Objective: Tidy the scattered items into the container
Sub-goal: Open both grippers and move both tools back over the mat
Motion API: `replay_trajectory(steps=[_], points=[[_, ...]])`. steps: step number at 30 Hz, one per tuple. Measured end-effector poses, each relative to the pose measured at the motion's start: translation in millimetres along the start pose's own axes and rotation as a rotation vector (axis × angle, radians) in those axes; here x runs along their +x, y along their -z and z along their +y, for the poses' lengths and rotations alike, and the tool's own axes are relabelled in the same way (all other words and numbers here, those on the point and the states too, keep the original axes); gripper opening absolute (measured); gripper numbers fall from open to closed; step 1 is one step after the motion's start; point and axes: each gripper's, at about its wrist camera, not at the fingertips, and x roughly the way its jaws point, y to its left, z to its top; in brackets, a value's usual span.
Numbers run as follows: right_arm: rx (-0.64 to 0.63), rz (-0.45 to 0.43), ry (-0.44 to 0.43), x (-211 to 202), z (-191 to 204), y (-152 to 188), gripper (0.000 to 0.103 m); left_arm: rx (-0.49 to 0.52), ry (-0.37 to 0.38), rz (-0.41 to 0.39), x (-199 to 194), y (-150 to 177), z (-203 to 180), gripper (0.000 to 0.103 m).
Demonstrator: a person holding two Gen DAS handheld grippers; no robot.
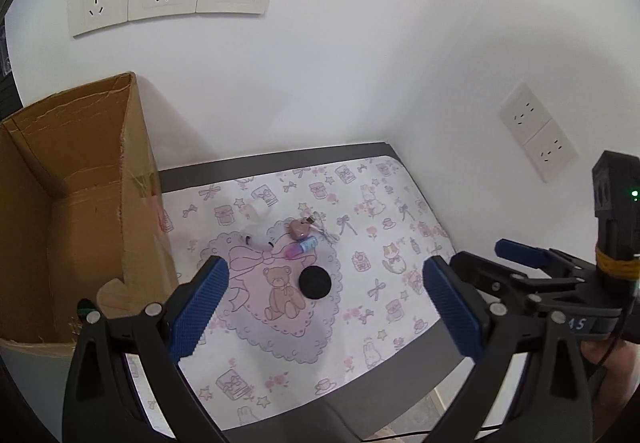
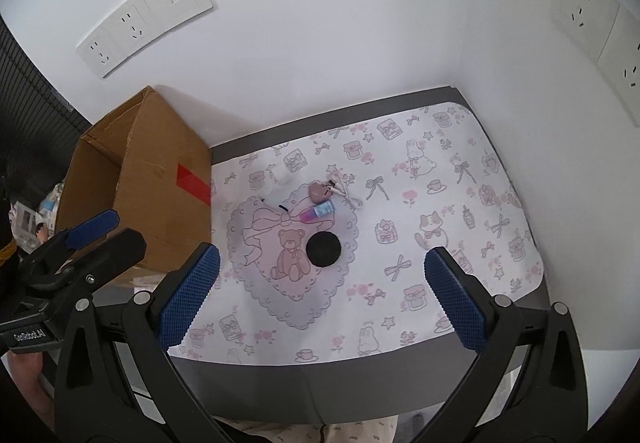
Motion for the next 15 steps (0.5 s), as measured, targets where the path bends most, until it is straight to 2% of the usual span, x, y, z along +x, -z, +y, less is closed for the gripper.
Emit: replay_trajectory(steps=[3, 11, 15], points=[[-0.006, 0.014, -0.001, 4.9, -6.6, -4.5, 0.103, -0.013, -0.015, -0.008, 6.8, 2.3, -4.8, 0.097], [-0.093, 0.012, -0.003, 23.9, -20.7, -13.5, 0.103, -0.05, -0.035, 0.039, 34.8, 9.3, -14.6, 0.097], [-0.121, 0.061, -0.017, 41.9, -29.5, -22.5, 0.103, -0.07, -0.079, 0.048, 46.1, 9.9, -16.8, 0.097]])
